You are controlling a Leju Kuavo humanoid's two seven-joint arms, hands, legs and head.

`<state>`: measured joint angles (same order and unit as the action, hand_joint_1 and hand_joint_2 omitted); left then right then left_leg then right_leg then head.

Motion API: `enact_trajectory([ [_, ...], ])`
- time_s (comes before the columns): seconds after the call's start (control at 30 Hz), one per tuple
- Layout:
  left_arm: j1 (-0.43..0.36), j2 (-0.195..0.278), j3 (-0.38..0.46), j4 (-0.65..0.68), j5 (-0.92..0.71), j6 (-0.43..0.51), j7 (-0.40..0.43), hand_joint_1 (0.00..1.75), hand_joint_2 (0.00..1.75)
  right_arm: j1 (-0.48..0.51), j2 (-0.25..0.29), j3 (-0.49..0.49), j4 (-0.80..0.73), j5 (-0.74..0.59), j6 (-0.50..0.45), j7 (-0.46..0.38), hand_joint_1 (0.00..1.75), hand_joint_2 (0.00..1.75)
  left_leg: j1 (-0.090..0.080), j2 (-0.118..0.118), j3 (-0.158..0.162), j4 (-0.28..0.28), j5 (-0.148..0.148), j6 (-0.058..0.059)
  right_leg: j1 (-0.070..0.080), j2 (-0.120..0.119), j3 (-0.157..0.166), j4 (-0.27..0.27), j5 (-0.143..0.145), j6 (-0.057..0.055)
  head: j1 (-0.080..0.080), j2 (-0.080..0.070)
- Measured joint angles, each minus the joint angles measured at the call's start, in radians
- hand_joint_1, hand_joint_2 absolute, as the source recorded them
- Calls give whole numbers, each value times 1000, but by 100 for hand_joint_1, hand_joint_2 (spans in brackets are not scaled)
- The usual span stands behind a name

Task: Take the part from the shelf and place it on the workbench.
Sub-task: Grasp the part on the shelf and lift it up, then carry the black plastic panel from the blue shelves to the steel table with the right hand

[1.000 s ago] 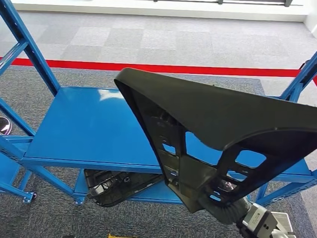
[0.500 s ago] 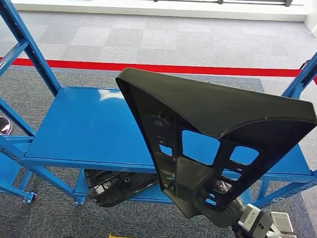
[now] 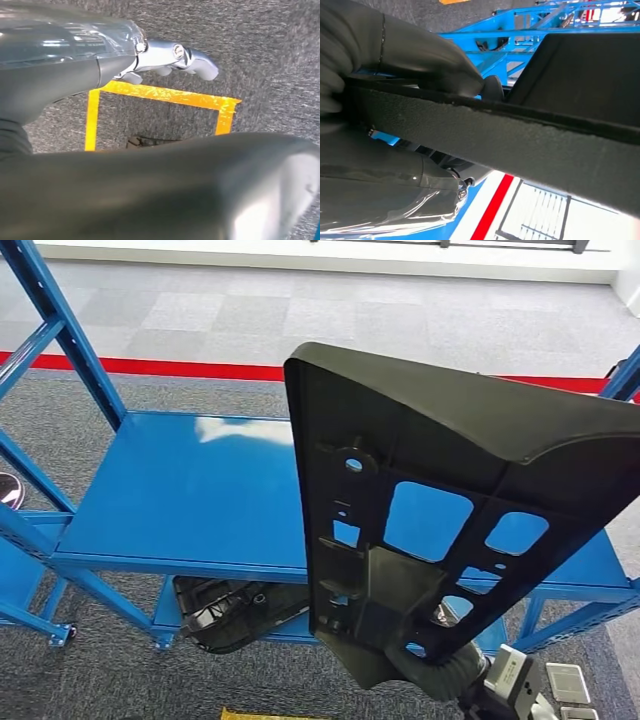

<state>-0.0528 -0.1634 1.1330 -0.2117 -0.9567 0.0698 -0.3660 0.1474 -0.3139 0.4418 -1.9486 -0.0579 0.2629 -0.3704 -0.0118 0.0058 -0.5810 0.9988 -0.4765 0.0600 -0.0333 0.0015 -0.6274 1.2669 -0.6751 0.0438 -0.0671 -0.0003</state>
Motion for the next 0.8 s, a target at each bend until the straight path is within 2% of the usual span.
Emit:
enact_trajectory([
  [0.03,0,0,1,0,0,0,0,0,0,-1,1,1,3,-3,1,0,175,175,2,0,-4,4,1,-3,0,0,32,-46,27,1,0,0],
  [0.1,0,1,2,0,0,0,-2,0,0,-5,2,3,9,-10,6,0,175,175,3,-1,-15,17,2,-11,0,0,113,-180,77,2,0,0],
  [0.13,0,2,2,0,0,0,-2,0,0,-6,2,4,12,-15,9,-1,175,175,2,-1,-19,24,3,-17,0,1,135,-224,90,-1,0,0],
  [0.17,0,4,2,0,0,0,-3,0,0,-7,2,4,15,-20,12,-1,175,175,1,-2,-24,29,5,-24,1,3,143,-245,93,-5,0,0],
  [0.23,1,7,2,0,-2,0,-4,0,0,-7,1,4,20,-32,17,-4,175,175,0,-4,-30,33,13,-37,3,3,133,-244,97,-19,-1,0],
  [0.27,2,10,2,0,-5,1,-5,0,0,-7,0,4,23,-38,21,-7,175,175,2,-6,-34,36,11,-43,3,1,128,-244,100,-27,-1,0],
  [0.3,3,12,2,0,-8,1,-5,0,0,-7,0,4,25,-43,25,-11,175,175,4,-7,-39,47,-5,-50,2,-1,121,-244,106,-35,-1,0],
  [0.33,3,15,2,0,-12,2,-5,0,0,-6,-1,4,26,-47,29,-17,175,175,6,-7,-49,77,-38,-57,0,-3,113,-244,112,-43,-2,0],
  [0.37,3,17,2,0,-15,2,-5,0,0,-6,-1,4,28,-50,33,-24,175,175,9,-8,-64,126,-84,-63,0,-6,104,-244,119,-48,-2,0],
  [0.43,1,20,2,0,-21,2,-5,0,0,-6,-2,4,32,-53,45,-41,175,175,14,-8,-92,250,-166,-73,3,-10,84,-243,133,-52,-2,0],
  [0.47,1,23,2,0,-23,2,-5,0,0,-5,-2,5,35,-55,52,-50,175,175,14,-7,-93,288,-183,-74,4,-12,75,-242,140,-53,-2,0],
  [0.5,1,26,1,0,-26,2,-4,0,0,-5,-2,5,37,-56,60,-59,175,175,14,-8,-76,291,-180,-73,6,-13,67,-242,146,-53,-2,0],
  [0.53,1,29,1,0,-29,2,-3,0,0,-5,-2,5,39,-58,66,-68,175,175,14,-8,-42,256,-162,-69,8,-14,60,-241,152,-52,-2,0],
  [0.63,-1,41,0,0,-37,2,-2,0,0,-6,-1,7,39,-62,82,-84,175,175,4,-10,100,46,-105,-43,13,-15,47,-241,168,-46,-2,0],
  [0.67,-2,45,0,0,-39,2,-3,0,0,-6,-1,7,39,-62,86,-88,175,175,-1,-11,125,2,-99,-36,13,-15,44,-241,174,-41,-2,0],
  [0.7,-2,48,0,0,-41,2,-3,0,0,-6,0,9,39,-62,88,-90,175,175,-4,-11,134,-18,-99,-33,12,-15,41,-241,180,-35,-2,0],
  [0.77,-1,51,-1,0,-43,2,-2,0,0,-5,0,11,39,-62,90,-92,175,175,-5,-9,129,-26,-88,-30,9,-15,34,-239,189,-23,-2,0],
  [0.8,-1,52,-1,0,-46,2,-2,0,0,-3,0,12,40,-62,90,-94,175,175,-2,-6,123,-31,-80,-27,9,-13,29,-232,179,-19,-2,0],
])
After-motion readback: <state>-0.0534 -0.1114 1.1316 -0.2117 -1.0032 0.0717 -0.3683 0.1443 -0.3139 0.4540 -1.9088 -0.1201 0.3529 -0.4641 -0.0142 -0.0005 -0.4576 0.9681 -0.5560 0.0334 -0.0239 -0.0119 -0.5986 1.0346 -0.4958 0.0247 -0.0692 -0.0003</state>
